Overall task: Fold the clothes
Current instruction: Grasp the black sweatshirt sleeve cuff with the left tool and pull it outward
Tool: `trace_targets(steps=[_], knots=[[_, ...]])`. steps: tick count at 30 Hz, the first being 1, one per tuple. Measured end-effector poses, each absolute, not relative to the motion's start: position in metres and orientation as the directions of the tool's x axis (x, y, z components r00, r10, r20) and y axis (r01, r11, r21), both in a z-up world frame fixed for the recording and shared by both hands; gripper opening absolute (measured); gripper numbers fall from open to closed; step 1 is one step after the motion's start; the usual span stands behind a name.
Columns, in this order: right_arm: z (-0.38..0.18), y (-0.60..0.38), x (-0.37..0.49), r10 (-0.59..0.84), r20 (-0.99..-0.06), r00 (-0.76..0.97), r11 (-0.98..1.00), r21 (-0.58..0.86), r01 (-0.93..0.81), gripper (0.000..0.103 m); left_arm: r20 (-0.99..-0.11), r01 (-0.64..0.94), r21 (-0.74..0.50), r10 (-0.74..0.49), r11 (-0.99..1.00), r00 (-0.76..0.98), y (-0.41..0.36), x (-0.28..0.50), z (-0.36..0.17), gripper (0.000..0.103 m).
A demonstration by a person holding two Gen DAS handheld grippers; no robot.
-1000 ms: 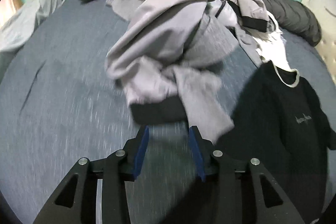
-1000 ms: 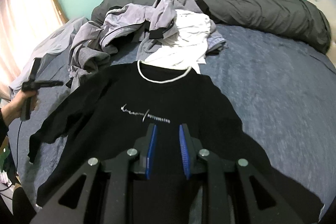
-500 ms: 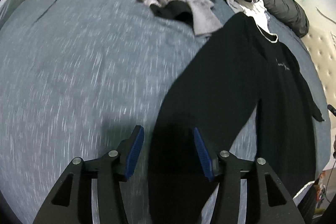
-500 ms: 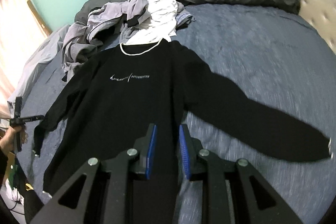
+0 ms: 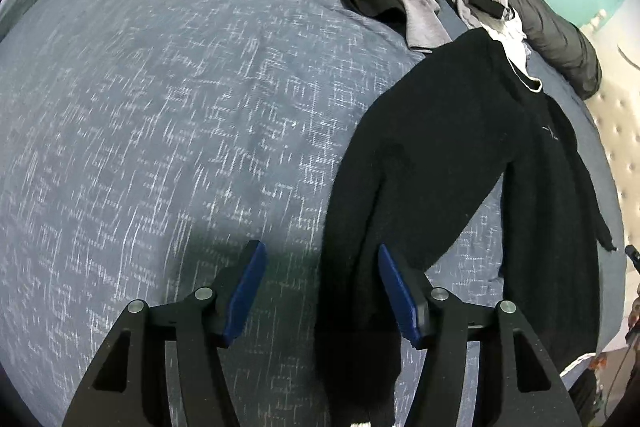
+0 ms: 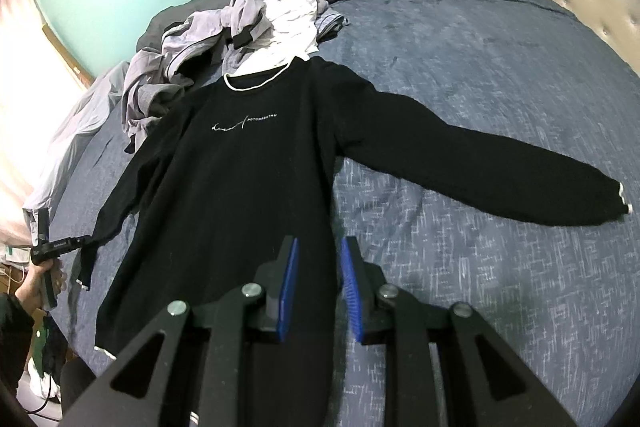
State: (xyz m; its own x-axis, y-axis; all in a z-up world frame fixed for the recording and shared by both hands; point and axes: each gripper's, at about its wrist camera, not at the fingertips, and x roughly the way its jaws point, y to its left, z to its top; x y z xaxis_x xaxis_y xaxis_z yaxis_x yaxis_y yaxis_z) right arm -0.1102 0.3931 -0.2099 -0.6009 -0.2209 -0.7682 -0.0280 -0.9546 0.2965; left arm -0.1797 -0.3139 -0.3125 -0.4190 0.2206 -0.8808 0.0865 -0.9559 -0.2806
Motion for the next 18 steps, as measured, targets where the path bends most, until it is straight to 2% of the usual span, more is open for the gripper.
trace_targets(steps=[14,18], knots=[[-0.194,0.38,-0.101,-0.233,-0.757,-0.611,-0.957,0.288,0.007,0.022,-0.89,0.092,-0.259,0.201,-0.961,-0.409,-0.318,-0.163,-0.317,0.062],[-0.19,0.379,-0.099,-0.234,-0.755,-0.613,-0.957,0.289,0.01,0.022,-0.876,0.138,-0.289,0.203,-0.947,-0.438,-0.334,-0.161,-0.313,0.062]])
